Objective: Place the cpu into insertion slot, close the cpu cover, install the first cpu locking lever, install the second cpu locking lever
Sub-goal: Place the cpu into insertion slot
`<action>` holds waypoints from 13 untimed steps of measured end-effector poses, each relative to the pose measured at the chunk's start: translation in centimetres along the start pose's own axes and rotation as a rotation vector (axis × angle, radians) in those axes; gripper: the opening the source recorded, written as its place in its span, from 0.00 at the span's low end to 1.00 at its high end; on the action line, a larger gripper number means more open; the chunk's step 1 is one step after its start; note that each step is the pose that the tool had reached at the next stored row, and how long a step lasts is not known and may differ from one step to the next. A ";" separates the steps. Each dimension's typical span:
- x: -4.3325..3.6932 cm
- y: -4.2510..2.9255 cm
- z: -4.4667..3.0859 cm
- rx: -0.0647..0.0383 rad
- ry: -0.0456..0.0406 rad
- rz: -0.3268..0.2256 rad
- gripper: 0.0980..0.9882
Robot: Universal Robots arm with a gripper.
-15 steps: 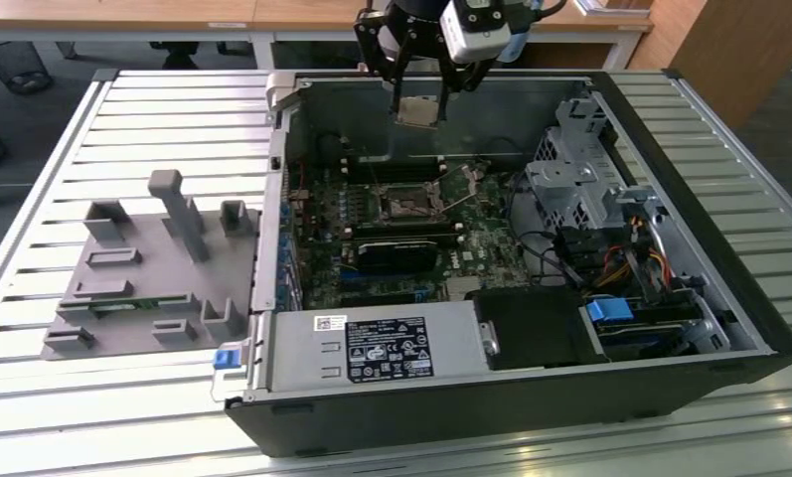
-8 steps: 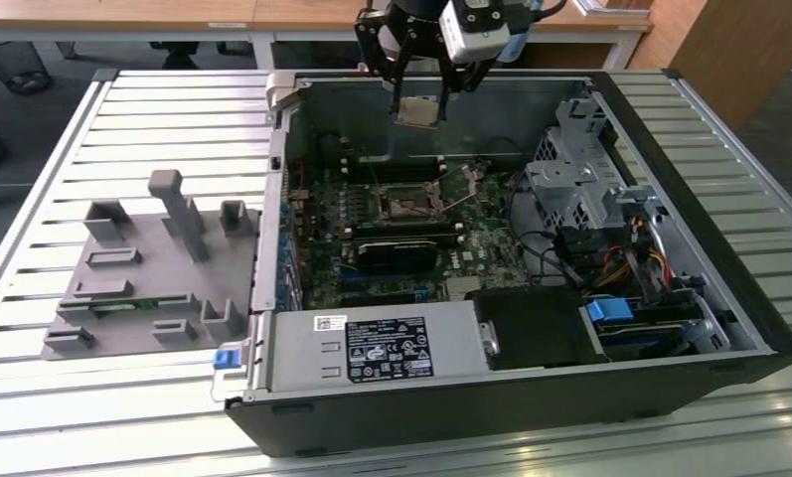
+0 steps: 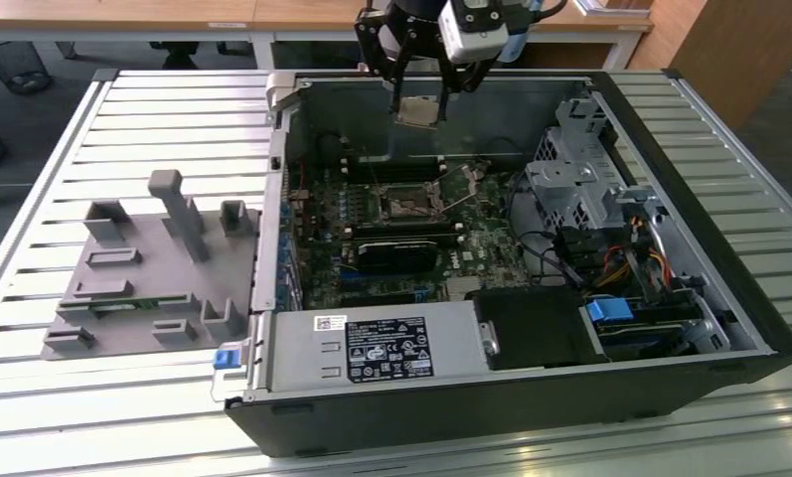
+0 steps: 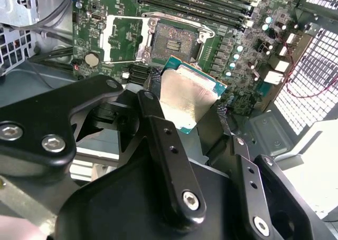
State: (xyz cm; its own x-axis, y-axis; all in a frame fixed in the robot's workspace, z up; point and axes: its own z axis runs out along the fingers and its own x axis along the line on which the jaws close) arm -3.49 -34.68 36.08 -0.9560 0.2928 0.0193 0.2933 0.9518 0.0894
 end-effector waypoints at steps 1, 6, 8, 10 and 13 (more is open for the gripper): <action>0.00 0.00 0.00 0.000 -0.0003 0.003 0.48; 0.00 0.00 0.00 0.000 -0.0019 0.021 0.48; 0.00 0.00 0.00 -0.001 -0.0025 0.028 0.48; 0.00 0.00 0.00 -0.001 -0.0032 0.036 0.48; 0.00 0.00 0.00 -0.001 -0.0041 0.046 0.48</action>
State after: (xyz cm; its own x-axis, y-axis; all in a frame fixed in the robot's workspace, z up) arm -3.49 -34.68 36.08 -0.9414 0.3368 0.0193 0.3371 0.9372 0.0894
